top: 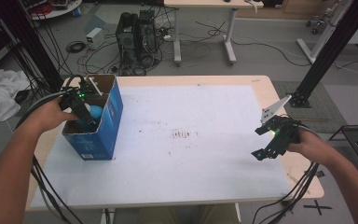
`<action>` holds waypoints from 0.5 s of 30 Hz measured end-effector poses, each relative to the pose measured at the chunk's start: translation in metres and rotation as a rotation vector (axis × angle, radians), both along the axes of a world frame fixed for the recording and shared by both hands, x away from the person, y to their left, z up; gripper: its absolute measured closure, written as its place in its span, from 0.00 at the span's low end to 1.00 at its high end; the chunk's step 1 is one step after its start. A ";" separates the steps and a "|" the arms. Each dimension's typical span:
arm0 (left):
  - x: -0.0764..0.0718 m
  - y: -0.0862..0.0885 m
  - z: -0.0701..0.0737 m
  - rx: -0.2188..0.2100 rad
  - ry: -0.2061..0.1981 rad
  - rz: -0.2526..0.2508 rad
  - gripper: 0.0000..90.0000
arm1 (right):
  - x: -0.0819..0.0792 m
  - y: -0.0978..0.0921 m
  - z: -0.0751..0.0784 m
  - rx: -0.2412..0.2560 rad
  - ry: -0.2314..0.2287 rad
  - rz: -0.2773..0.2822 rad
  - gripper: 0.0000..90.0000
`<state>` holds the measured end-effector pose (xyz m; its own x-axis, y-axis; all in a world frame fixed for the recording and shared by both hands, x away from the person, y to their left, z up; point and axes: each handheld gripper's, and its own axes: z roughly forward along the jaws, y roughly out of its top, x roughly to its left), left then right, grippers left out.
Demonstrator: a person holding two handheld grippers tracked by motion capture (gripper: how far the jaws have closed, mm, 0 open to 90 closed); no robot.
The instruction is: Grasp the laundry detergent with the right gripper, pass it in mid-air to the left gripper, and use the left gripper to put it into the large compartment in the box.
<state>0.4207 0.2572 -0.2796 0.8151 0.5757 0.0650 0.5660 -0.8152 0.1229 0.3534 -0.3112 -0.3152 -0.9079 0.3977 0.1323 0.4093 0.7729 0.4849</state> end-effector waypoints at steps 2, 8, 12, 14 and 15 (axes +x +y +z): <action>0.002 0.002 0.001 0.009 0.016 -0.009 0.42 | 0.000 0.000 0.000 -0.001 0.002 -0.001 0.02; 0.005 0.005 0.000 -0.015 0.013 0.016 0.41 | 0.000 0.001 -0.002 0.001 -0.005 0.001 0.02; 0.005 0.009 0.002 -0.060 -0.006 0.050 0.36 | 0.001 0.001 -0.002 0.001 -0.006 0.002 0.02; 0.003 0.011 0.004 -0.090 -0.032 0.072 0.36 | 0.001 0.002 -0.002 -0.002 -0.008 0.008 0.02; 0.001 0.010 0.004 -0.138 -0.052 0.118 0.36 | 0.000 0.002 -0.002 -0.006 -0.008 -0.001 0.02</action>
